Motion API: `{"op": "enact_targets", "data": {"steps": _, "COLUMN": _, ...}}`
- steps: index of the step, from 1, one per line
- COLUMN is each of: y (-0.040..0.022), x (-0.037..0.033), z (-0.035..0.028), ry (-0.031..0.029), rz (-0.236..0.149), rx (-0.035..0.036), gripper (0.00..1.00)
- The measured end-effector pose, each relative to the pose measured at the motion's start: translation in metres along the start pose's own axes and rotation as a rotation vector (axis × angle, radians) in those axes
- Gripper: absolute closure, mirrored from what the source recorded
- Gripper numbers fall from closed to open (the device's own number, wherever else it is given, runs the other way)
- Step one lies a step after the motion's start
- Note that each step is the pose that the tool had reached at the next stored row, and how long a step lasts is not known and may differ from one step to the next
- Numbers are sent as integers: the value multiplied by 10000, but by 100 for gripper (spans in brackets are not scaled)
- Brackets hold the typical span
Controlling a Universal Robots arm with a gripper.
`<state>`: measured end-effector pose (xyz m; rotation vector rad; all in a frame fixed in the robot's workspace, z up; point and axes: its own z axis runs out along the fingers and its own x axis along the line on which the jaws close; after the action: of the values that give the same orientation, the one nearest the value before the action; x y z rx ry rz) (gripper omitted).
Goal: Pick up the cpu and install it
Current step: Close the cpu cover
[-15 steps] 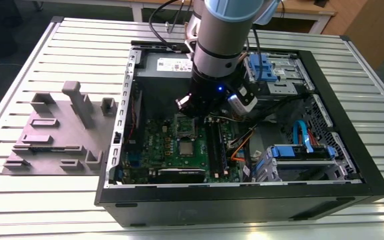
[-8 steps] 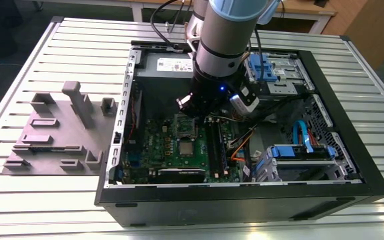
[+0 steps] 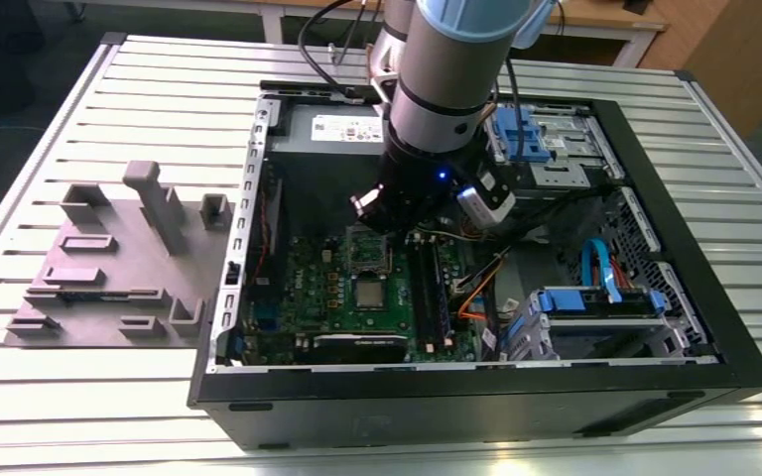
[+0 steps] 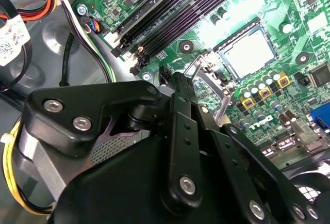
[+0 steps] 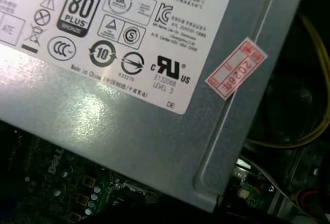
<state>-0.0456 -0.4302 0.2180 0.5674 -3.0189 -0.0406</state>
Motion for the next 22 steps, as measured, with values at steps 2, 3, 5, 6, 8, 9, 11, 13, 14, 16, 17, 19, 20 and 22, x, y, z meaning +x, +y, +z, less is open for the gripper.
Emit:
{"op": "enact_targets", "data": {"steps": 2, "y": 0, "x": -1, "z": 0, "ry": -1, "rz": -24, "rx": 1, "gripper": 90}}
{"op": "enact_targets", "data": {"steps": 3, "y": 0, "x": -2, "z": 0, "ry": 0, "rz": -25, "rx": 1, "gripper": 90}}
{"op": "enact_targets", "data": {"steps": 5, "y": 0, "x": -2, "z": 0, "ry": 1, "rz": -26, "rx": 2, "gripper": 90}}
{"op": "enact_targets", "data": {"steps": 6, "y": 0, "x": -2, "z": 0, "ry": 1, "rz": -38, "rx": 3, "gripper": 90}}
{"op": "enact_targets", "data": {"steps": 8, "y": -2, "x": -6, "z": 0, "ry": 6, "rz": -170, "rx": 11, "gripper": 90}}
{"op": "enact_targets", "data": {"steps": 9, "y": -2, "x": -7, "z": 0, "ry": 9, "rz": -248, "rx": 15, "gripper": 90}}
{"op": "enact_targets", "data": {"steps": 11, "y": -3, "x": -8, "z": 0, "ry": 11, "rz": -309, "rx": 19, "gripper": 90}}
{"op": "enact_targets", "data": {"steps": 13, "y": -3, "x": -8, "z": -1, "ry": 12, "rz": -312, "rx": 20, "gripper": 90}}
{"op": "enact_targets", "data": {"steps": 14, "y": -3, "x": -8, "z": 0, "ry": 11, "rz": -313, "rx": 20, "gripper": 90}}
{"op": "enact_targets", "data": {"steps": 16, "y": -5, "x": -7, "z": -1, "ry": 13, "rz": -341, "rx": 22, "gripper": 90}}
{"op": "enact_targets", "data": {"steps": 17, "y": -7, "x": -7, "z": -1, "ry": 13, "rz": -364, "rx": 23, "gripper": 90}}
{"op": "enact_targets", "data": {"steps": 19, "y": -12, "x": -6, "z": -2, "ry": 16, "rz": -398, "rx": 26, "gripper": 90}}
{"op": "enact_targets", "data": {"steps": 20, "y": -15, "x": -7, "z": -3, "ry": 19, "rz": -411, "rx": 27, "gripper": 90}}
{"op": "enact_targets", "data": {"steps": 22, "y": -20, "x": -9, "z": -4, "ry": 26, "rz": -434, "rx": 23, "gripper": 90}}
